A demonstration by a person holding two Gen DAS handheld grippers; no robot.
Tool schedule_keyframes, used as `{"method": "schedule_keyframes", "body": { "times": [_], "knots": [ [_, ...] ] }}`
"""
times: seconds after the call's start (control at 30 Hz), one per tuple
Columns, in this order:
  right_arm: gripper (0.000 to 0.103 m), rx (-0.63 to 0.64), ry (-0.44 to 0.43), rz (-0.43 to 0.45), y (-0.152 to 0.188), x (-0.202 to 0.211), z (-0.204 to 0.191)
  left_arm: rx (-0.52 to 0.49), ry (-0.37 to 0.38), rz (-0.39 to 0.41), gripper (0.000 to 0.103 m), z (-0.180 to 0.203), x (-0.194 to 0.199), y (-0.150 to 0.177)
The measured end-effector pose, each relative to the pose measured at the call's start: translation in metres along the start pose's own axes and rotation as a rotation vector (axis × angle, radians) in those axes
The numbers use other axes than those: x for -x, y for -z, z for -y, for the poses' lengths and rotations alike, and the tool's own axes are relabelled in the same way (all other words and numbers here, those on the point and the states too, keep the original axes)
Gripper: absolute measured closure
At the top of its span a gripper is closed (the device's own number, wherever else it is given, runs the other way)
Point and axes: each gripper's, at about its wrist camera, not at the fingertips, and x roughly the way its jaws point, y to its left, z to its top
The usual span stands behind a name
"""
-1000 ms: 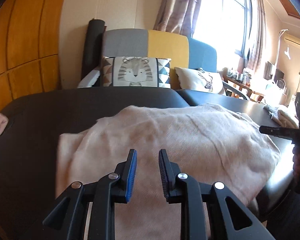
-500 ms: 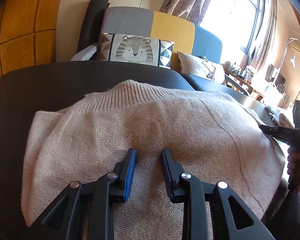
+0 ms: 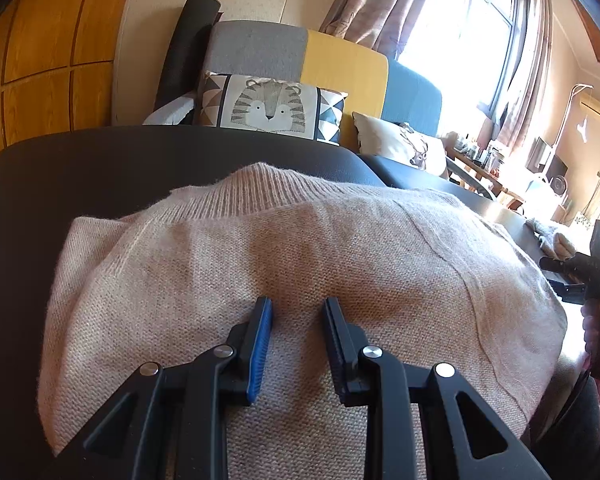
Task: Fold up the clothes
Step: 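Grasp the folded sweater edge with the right gripper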
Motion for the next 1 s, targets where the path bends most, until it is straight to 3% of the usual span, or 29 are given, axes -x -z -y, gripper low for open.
{"method": "schedule_keyframes", "body": {
  "times": [0.23, 0.33, 0.63, 0.8, 1.0],
  "knots": [
    [0.03, 0.031, -0.035, 0.02, 0.007, -0.009, -0.016, 0.005, 0.006, 0.002, 0.076, -0.001, 0.0, 0.0],
    [0.037, 0.071, -0.032, 0.012, 0.01, -0.016, -0.028, 0.007, 0.008, 0.002, 0.076, -0.002, 0.0, 0.0],
    [0.046, 0.111, -0.009, 0.017, 0.014, -0.025, -0.044, 0.008, 0.009, 0.005, 0.076, -0.002, 0.0, 0.0],
    [0.07, 0.086, -0.03, 0.0, 0.014, -0.028, -0.042, 0.01, 0.01, 0.006, 0.076, -0.002, 0.0, 0.001],
    [0.078, 0.061, -0.051, -0.022, 0.015, -0.028, -0.04, 0.01, 0.009, 0.008, 0.076, -0.002, 0.0, 0.001]
  ]
}}
